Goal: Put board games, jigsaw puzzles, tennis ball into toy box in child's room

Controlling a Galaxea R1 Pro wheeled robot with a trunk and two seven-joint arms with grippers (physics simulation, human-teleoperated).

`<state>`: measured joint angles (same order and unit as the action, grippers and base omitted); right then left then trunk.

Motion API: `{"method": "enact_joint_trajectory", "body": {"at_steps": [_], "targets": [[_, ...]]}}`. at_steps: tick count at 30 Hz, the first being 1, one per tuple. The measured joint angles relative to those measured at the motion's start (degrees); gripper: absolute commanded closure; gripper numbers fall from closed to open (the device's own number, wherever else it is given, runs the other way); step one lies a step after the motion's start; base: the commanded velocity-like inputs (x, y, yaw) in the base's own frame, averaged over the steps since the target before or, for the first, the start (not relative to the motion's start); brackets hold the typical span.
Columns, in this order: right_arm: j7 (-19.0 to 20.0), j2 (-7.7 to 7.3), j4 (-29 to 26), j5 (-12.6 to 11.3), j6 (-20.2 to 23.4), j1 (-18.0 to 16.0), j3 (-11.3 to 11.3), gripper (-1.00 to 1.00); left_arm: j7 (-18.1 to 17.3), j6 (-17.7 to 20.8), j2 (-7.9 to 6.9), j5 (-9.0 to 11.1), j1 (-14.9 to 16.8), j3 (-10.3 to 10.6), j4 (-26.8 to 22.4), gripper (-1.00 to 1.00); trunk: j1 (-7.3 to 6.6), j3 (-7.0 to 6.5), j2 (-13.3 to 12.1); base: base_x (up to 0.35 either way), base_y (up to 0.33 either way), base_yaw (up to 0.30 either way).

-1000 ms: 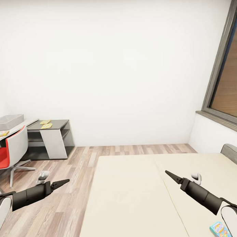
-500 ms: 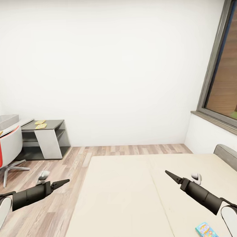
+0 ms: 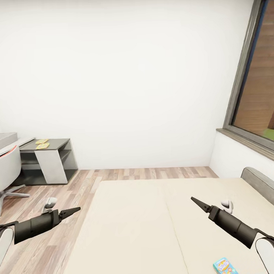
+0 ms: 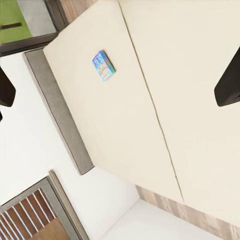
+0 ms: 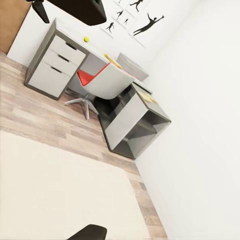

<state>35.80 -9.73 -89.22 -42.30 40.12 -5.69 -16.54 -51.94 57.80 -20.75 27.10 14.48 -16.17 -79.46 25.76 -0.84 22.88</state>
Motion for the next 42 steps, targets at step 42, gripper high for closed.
{"method": "enact_joint_trajectory", "body": {"at_steps": [42], "targets": [[0.01, 0.03, 0.00, 0.00, 0.00, 0.01, 0.00, -1.00, -0.01, -0.01, 0.01, -0.01, 0.00, -0.05, 0.00, -1.00, 0.00, 0.00, -0.01, 0.000, -0.014, 0.000]]}}
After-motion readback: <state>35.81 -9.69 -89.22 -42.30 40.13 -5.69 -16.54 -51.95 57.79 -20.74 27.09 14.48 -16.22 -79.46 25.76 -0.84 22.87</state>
